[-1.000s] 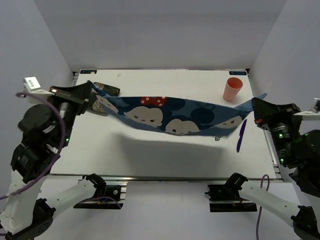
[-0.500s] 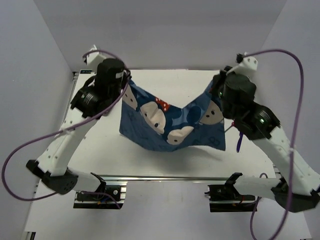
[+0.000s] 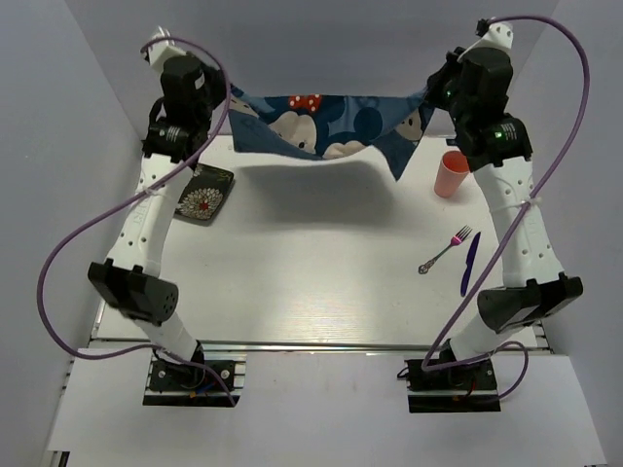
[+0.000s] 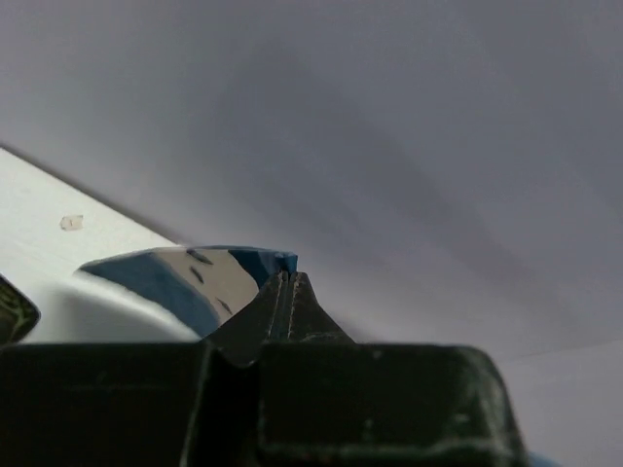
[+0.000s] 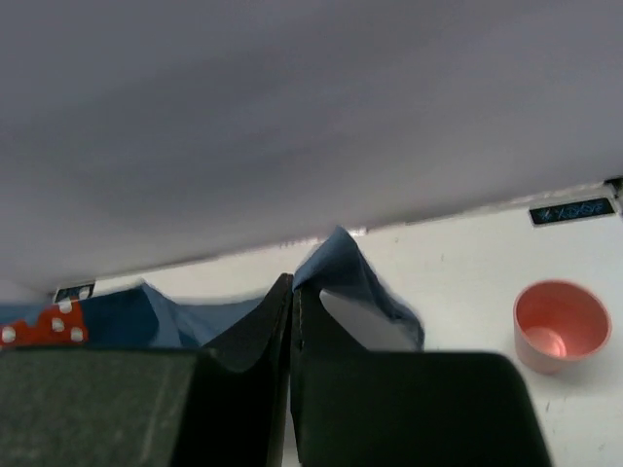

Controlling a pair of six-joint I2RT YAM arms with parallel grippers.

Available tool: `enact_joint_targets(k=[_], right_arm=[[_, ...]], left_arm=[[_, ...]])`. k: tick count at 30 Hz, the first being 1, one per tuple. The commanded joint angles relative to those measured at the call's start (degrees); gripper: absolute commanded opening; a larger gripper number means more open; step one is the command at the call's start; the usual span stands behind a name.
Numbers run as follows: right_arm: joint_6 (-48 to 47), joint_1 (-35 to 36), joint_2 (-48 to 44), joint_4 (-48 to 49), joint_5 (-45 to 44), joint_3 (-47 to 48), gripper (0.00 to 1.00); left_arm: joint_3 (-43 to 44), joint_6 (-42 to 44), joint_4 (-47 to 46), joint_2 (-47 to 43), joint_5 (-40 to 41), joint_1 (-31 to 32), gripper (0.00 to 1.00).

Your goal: Set the dinner table for one person

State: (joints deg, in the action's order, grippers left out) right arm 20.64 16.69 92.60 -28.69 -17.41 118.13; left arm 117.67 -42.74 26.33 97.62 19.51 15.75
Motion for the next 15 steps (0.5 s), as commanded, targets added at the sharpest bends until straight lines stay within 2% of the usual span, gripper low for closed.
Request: enact_joint_targets(k=[1, 2, 3, 5, 6, 8, 9, 10, 11, 12, 13, 14, 15], right_arm=[[0.4, -2.4, -6.6, 4.2, 12.7, -14.1, 0.00], [1.1, -2.6, -9.2, 11.0, 13.8, -21.4, 0.00], [1.8, -3.1, -11.8, 14.8, 14.8, -28.5, 0.00], [3.7, -3.9, -17.9, 22.2, 16.3, -44.9, 0.00], [4.2, -3.9, -19.1, 23.1, 16.4, -48.8, 0.00], [5.9, -4.3, -23.0, 24.9, 16.8, -59.3, 0.00], [6.5, -4.6, -24.0, 26.7, 18.5, -62.7, 0.00], [7.5, -4.5, -26.6, 27.4, 19.1, -65.9, 0.01], [7.9, -4.4, -28.0, 28.0, 19.3, -71.5, 0.16], [8.1, -4.3, -29.4, 28.0, 19.4, -73.9, 0.35], [8.4, -4.2, -32.4, 29.9, 19.6, -75.8, 0.35], [8.6, -4.4, -33.8, 30.5, 19.3, -79.0, 0.38], [8.5, -4.4, -35.1, 30.5, 19.1, -79.8, 0.52]], left_arm=[[-15.4, 3.8, -15.0, -10.5, -8.2, -0.7, 0.00], [-21.9, 4.2, -22.5, -13.2, -8.4, -0.7, 0.00], [-33.0, 4.2, -24.7, -18.2, -8.4, -0.7, 0.00], [-42.8, 4.4, -31.2, -22.5, -9.6, -0.7, 0.00], [-51.1, 3.7, -32.1, -26.1, -10.1, -0.7, 0.00], [-58.5, 3.4, -33.4, -29.5, -10.7, 0.2, 0.00], [-66.0, 1.5, -33.9, -33.3, -11.4, 0.2, 0.00], [-69.7, 0.2, -34.6, -35.2, -13.2, 0.2, 0.00], [-73.7, -1.0, -34.9, -37.6, -14.1, 0.2, 0.22], [-77.1, -2.5, -34.9, -40.2, -14.3, 0.7, 0.38], [-83.4, -2.9, -35.3, -45.7, -14.7, 0.7, 0.44], [-85.7, -4.4, -34.2, -48.6, -14.9, 0.7, 0.55], [-87.3, -4.6, -32.6, -51.5, -14.1, 0.7, 0.65]])
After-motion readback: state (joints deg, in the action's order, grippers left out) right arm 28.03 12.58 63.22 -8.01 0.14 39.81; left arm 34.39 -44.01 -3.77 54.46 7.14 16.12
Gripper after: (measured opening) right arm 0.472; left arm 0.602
